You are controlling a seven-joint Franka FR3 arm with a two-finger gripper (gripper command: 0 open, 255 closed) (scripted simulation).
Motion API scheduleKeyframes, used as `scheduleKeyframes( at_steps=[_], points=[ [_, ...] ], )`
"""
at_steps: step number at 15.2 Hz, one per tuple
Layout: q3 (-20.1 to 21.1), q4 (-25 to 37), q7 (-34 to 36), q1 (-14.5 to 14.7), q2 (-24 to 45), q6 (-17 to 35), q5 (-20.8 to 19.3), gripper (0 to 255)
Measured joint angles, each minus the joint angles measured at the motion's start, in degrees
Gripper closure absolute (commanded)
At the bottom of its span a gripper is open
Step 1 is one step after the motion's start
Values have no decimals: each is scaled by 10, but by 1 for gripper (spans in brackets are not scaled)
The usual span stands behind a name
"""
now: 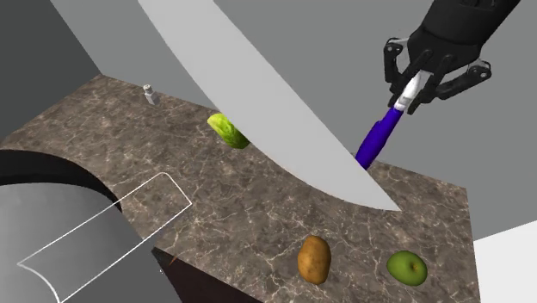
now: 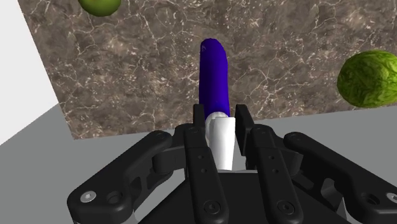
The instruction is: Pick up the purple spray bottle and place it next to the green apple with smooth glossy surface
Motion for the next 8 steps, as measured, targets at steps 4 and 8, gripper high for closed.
scheduleKeyframes(
  at_steps=[4, 8],
  points=[
    [-27, 65, -57, -30, 31, -34, 2, 255],
    [-54, 138, -114, -65, 65, -75, 8, 255]
  ],
)
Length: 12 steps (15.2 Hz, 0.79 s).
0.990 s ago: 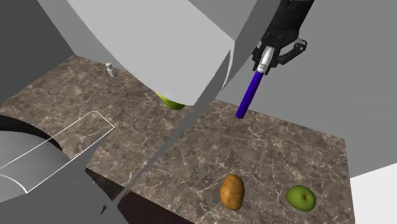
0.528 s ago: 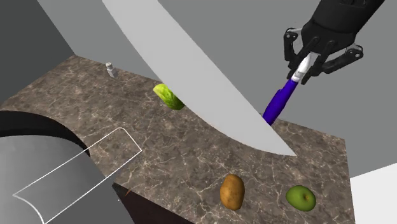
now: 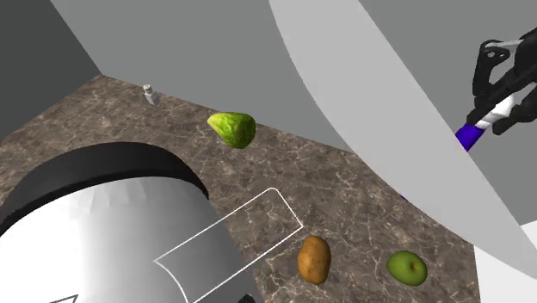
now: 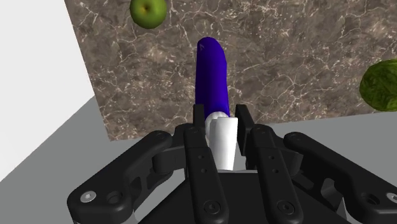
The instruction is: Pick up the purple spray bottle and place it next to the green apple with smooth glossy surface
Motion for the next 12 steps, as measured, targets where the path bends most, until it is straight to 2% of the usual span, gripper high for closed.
scheduleKeyframes(
  at_steps=[3, 4, 5, 6, 12],
  points=[
    [-17, 59, -41, -29, 34, -27, 8, 255],
    [-25, 120, -58, -45, 67, -54, 16, 255],
    [-27, 127, -65, -50, 73, -57, 17, 255],
    [-28, 124, -70, -52, 73, -53, 17, 255],
    [-27, 10, -69, -44, 27, 15, 6, 255]
  ],
)
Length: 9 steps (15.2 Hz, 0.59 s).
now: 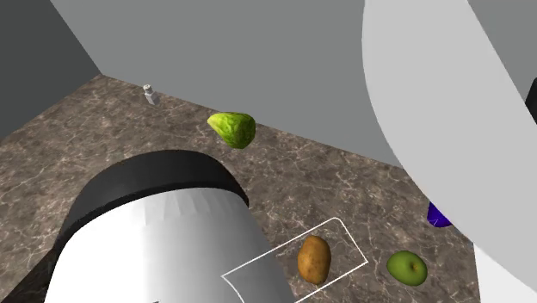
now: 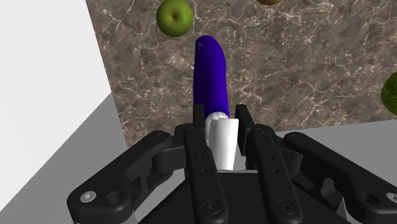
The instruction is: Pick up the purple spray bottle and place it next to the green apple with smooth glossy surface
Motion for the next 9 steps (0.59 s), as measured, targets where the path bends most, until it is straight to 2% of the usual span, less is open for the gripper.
scheduleKeyframes(
  at_steps=[9],
  points=[
    [3, -140, 4, 8, -48, 93, -10, 255]
  ],
)
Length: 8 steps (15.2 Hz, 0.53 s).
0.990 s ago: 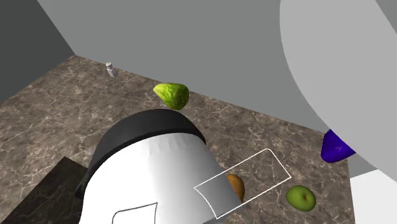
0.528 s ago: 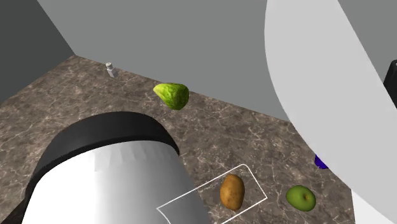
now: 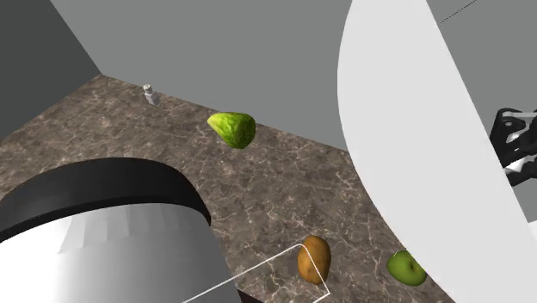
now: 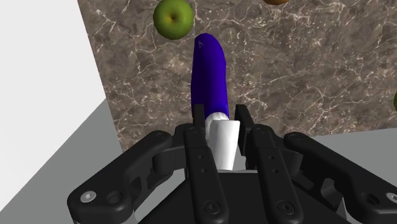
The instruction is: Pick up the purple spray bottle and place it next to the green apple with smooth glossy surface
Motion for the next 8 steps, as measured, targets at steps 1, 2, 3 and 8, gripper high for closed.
scheduleKeyframes(
  at_steps=[1, 2, 3, 8],
  points=[
    [0, -10, -1, 0, -1, 9, 0, 255],
    [0, -25, 0, 0, -6, 19, -1, 255],
    [0, -40, 0, 1, -12, 28, -2, 255],
    [1, -94, 1, 2, -24, 71, -5, 255]
  ],
)
